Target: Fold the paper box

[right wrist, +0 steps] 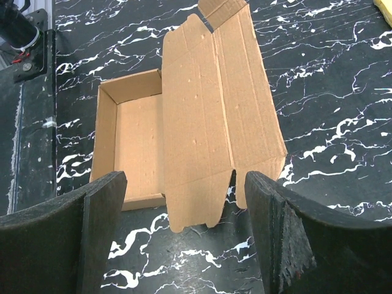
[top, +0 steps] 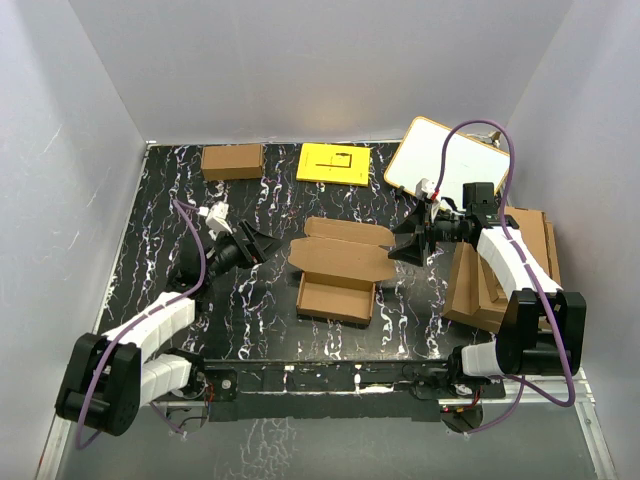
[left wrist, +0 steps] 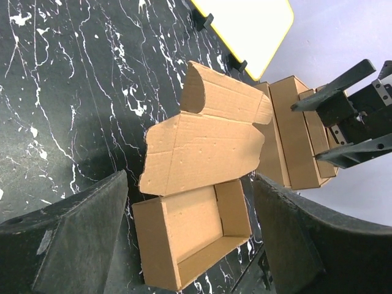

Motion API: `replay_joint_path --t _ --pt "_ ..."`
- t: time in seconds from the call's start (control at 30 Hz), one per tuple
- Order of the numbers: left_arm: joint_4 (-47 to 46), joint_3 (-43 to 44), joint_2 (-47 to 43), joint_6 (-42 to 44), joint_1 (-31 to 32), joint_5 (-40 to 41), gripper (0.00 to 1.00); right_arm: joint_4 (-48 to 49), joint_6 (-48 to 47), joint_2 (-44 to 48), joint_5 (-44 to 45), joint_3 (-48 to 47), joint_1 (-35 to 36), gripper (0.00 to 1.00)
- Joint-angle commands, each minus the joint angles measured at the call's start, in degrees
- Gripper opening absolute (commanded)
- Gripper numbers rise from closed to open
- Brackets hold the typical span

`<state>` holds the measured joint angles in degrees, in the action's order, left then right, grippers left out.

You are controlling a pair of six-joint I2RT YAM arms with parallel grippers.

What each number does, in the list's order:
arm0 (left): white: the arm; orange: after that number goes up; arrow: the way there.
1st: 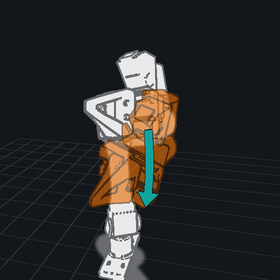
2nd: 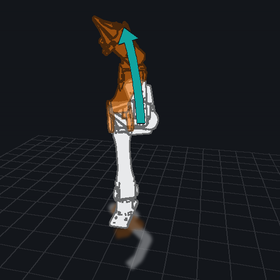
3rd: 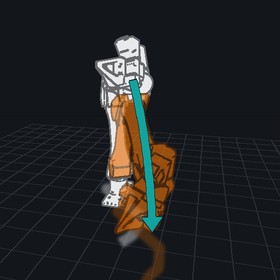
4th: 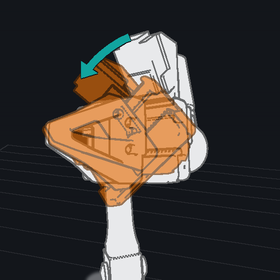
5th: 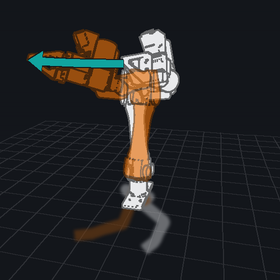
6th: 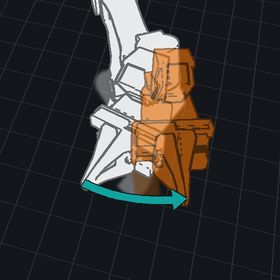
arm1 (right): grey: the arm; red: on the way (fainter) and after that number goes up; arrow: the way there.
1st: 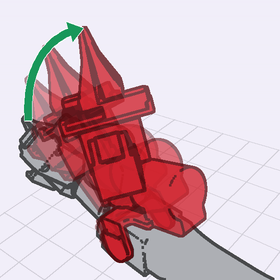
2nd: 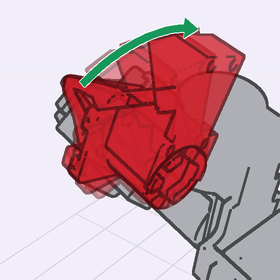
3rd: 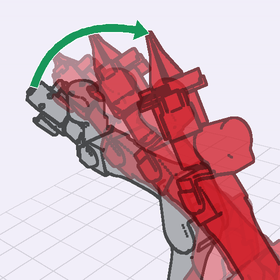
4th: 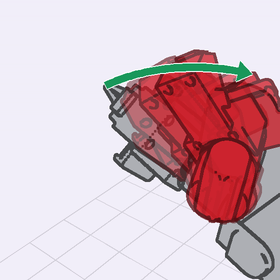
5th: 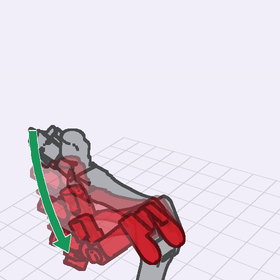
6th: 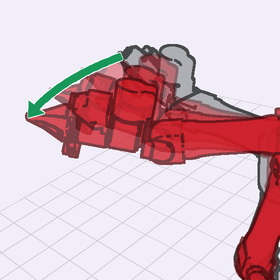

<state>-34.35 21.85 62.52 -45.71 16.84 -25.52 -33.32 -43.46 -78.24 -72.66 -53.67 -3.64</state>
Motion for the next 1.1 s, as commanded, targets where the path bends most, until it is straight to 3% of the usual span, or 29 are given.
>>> replay_joint_path --t 0.0,0.47,0.73,1.07 --pt "-5.4 1.0 2.7 1.6 -1.5 -6.0 0.82 2.0 -0.7 1.2 -4.0 0.5 -0.6 0.84" --pt "12.8 11.8 10.9 19.3 -2.1 -3.6 0.82 11.5 11.0 -0.6 -3.1 3.7 -0.7 0.83" --pt "7.0 17.7 24.1 16.0 -2.2 -12.8 0.74 14.8 16.7 -3.5 -1.0 3.9 -0.7 0.82" --pt "-0.2 19.8 32.3 12.3 -2.1 -20.9 0.61 17.0 20.4 -4.8 -0.4 4.2 -0.5 0.81"
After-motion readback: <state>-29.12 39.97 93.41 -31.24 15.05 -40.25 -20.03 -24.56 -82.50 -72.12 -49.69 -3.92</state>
